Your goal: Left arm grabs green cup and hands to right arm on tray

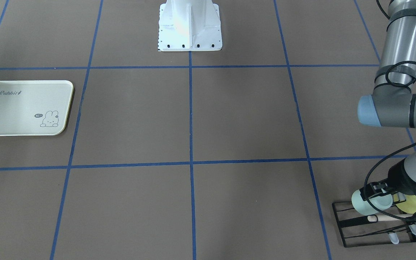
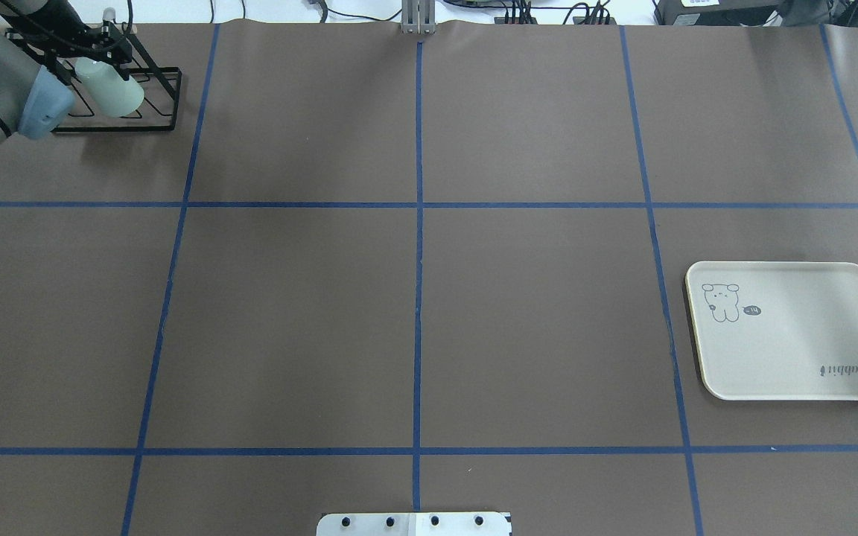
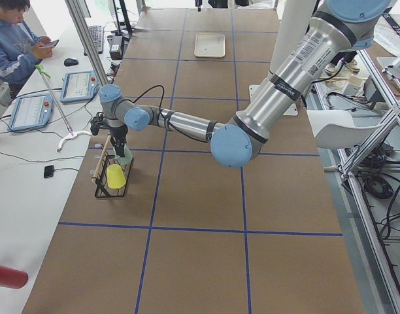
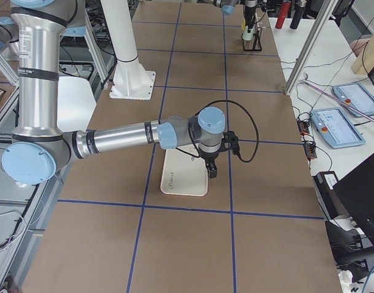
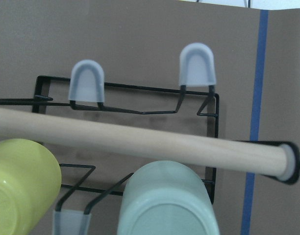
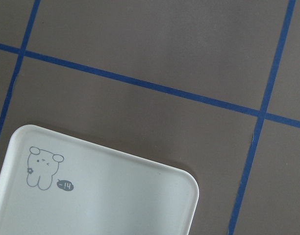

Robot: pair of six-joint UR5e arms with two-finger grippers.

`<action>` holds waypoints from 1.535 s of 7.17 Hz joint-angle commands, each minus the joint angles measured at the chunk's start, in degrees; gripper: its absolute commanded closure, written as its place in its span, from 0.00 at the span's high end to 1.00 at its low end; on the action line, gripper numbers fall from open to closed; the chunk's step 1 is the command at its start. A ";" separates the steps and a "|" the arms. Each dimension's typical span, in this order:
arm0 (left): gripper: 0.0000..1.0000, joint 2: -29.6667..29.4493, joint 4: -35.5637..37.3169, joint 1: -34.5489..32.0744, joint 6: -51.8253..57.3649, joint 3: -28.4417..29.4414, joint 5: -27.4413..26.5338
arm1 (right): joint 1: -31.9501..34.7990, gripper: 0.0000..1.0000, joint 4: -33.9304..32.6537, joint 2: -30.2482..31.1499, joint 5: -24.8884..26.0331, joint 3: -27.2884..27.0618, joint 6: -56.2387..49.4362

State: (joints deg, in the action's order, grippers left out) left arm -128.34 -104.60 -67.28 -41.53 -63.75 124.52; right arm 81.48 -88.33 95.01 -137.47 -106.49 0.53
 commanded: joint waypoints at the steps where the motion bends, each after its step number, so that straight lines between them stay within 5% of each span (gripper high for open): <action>1: 0.08 -0.68 0.01 -0.31 -0.65 -0.06 0.02 | 0.00 1.00 0.00 0.00 0.00 -0.03 0.00; 2: 0.00 -1.29 0.18 -1.53 -0.74 -0.58 0.63 | 0.00 1.00 0.00 0.00 0.00 -0.03 0.00; 5: 0.00 -0.69 5.07 -5.23 -0.31 -8.37 5.02 | 0.00 1.00 0.00 -0.26 0.00 -0.12 0.00; 9: 0.00 6.35 18.96 -4.79 -0.74 -30.69 5.20 | -0.35 1.00 0.00 -2.27 -0.08 -0.39 2.96; 11: 0.00 5.91 20.14 -4.44 -8.42 -35.90 16.21 | -5.94 1.00 7.32 -5.44 -0.17 -0.47 19.15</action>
State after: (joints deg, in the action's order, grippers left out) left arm -122.21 -85.17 -71.92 -45.01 -96.28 133.99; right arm 78.97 -86.11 91.33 -137.63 -106.97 9.67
